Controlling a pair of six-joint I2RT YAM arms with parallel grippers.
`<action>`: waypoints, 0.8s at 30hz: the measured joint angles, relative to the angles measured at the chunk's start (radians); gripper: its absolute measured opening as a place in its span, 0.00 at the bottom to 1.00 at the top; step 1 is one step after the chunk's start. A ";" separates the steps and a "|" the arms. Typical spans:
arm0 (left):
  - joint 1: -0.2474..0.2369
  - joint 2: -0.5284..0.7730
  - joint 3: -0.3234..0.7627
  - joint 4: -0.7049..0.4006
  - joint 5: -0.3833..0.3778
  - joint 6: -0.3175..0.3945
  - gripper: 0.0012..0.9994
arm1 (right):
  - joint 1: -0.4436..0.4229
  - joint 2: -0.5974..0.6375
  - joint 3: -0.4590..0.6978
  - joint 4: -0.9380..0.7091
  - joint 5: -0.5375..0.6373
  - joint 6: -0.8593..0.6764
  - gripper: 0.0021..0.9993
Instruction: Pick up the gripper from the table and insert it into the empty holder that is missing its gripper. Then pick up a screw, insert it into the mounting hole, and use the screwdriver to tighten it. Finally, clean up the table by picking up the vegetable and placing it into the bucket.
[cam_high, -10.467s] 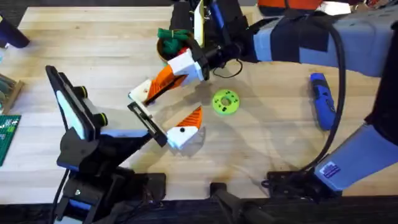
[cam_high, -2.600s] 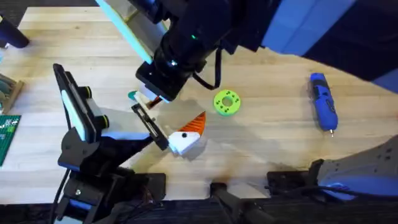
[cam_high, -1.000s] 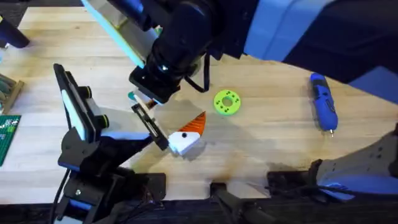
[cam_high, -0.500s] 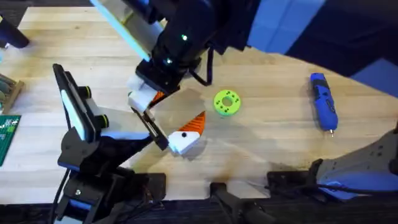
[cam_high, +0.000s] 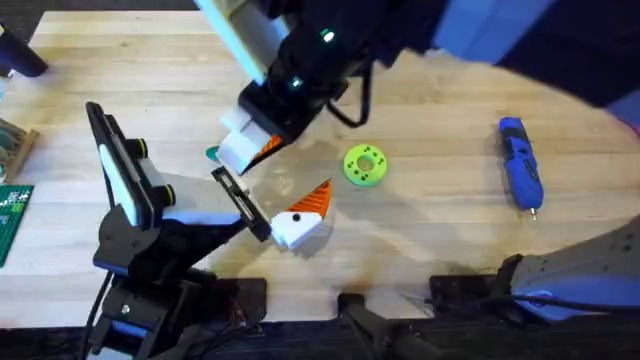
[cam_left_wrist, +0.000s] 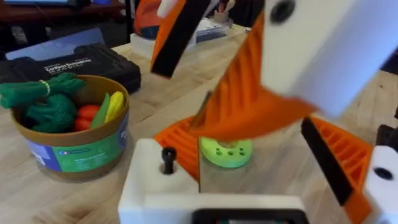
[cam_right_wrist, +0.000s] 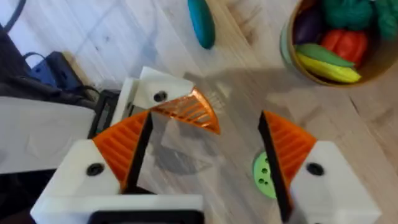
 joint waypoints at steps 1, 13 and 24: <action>0.000 0.000 0.000 0.000 0.000 0.000 0.99 | -0.012 -0.017 0.000 -0.008 -0.003 0.003 0.99; 0.000 0.000 0.000 0.000 0.000 0.000 0.99 | -0.089 -0.197 -0.151 -0.022 -0.082 0.037 0.99; 0.000 0.000 0.000 0.000 0.000 0.000 0.99 | -0.166 -0.649 -0.586 0.092 -0.142 0.130 0.99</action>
